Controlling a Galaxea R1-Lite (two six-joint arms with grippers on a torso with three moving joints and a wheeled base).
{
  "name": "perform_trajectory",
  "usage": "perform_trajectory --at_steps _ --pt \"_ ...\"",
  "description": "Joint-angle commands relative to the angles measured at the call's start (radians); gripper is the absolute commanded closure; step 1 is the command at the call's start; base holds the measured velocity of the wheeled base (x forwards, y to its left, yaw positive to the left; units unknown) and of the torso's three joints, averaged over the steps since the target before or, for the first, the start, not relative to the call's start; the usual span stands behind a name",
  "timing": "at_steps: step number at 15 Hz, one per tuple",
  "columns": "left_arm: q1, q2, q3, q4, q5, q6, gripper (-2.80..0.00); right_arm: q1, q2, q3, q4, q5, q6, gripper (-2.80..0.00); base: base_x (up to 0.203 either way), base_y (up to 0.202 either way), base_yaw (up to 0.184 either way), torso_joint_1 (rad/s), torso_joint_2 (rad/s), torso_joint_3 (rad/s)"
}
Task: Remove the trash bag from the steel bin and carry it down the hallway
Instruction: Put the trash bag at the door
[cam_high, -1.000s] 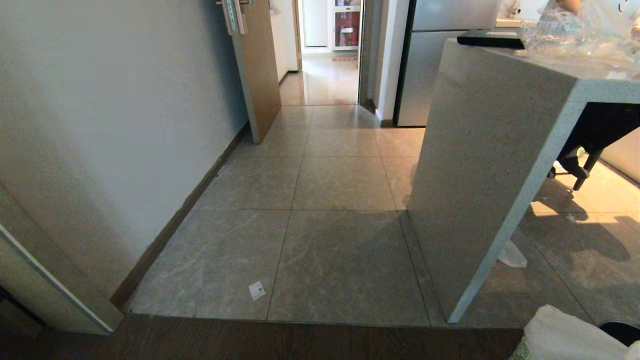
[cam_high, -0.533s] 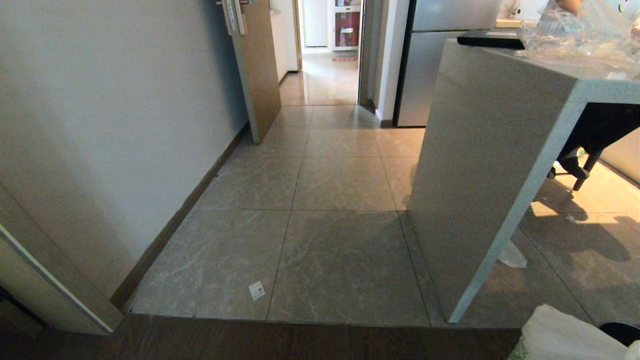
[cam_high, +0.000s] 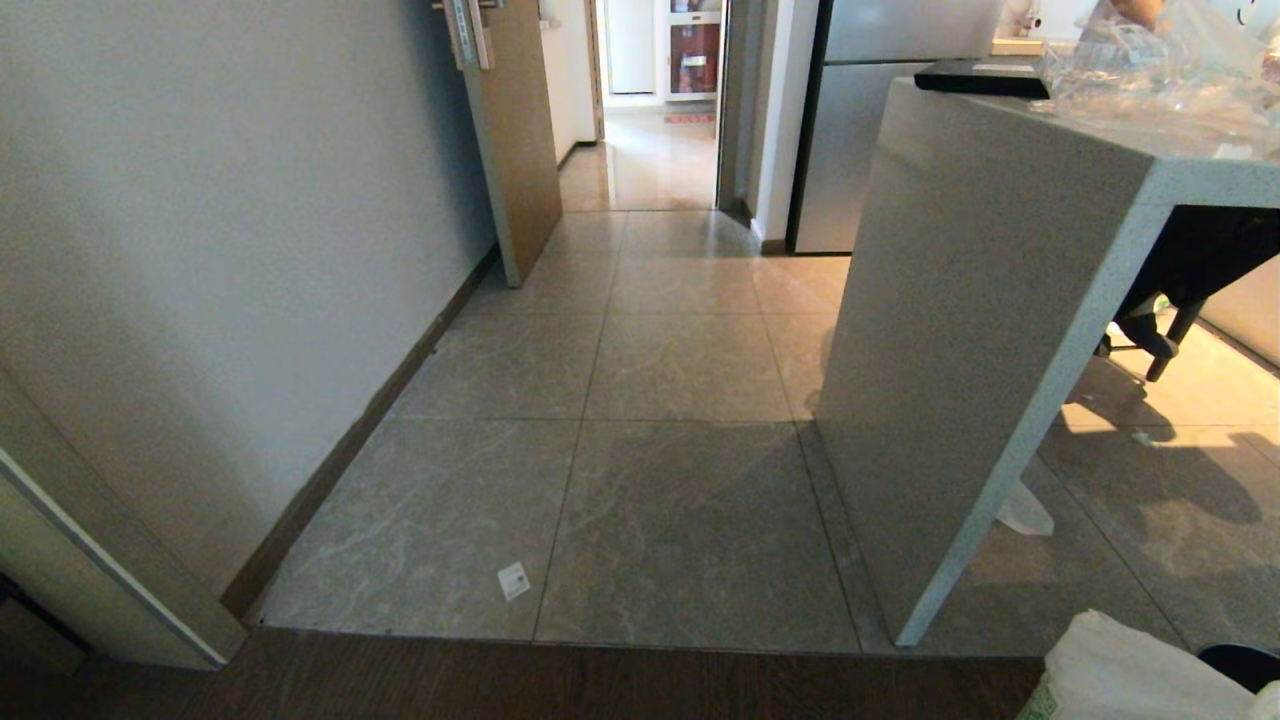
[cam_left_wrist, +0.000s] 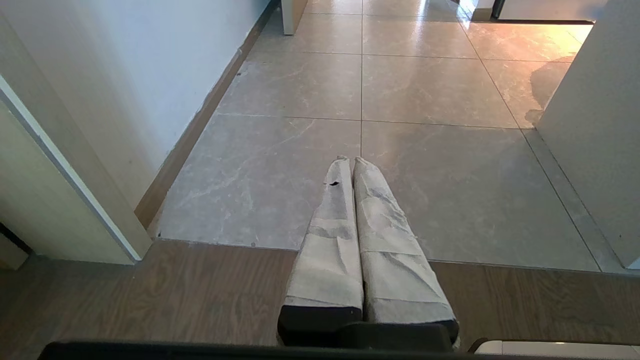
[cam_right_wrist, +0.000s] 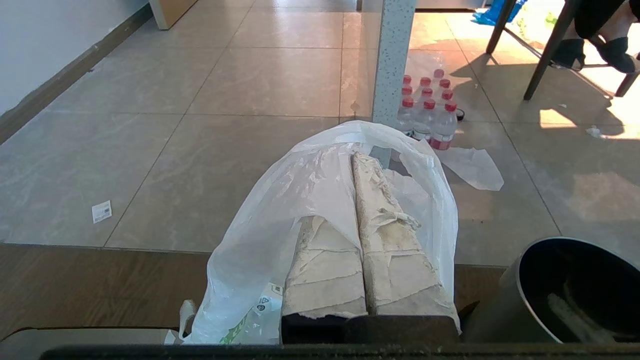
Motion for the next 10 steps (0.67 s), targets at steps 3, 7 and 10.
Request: perform_trajectory --at_steps 3,7,10 --pt "0.000 0.000 0.000 0.000 0.000 0.000 0.00 0.000 0.000 0.002 -0.001 0.000 -0.001 0.00 0.000 0.000 0.000 0.000 0.00 0.000" --pt "0.000 0.000 0.000 0.000 0.000 -0.002 0.00 0.000 0.000 0.002 -0.001 0.000 -0.001 0.00 0.153 0.000 0.002 0.001 0.00 0.001" --pt "0.000 0.000 0.000 0.000 0.000 -0.002 0.00 0.000 0.000 0.002 -0.001 0.000 -0.001 0.00 0.190 0.000 -0.001 -0.002 0.00 0.002"
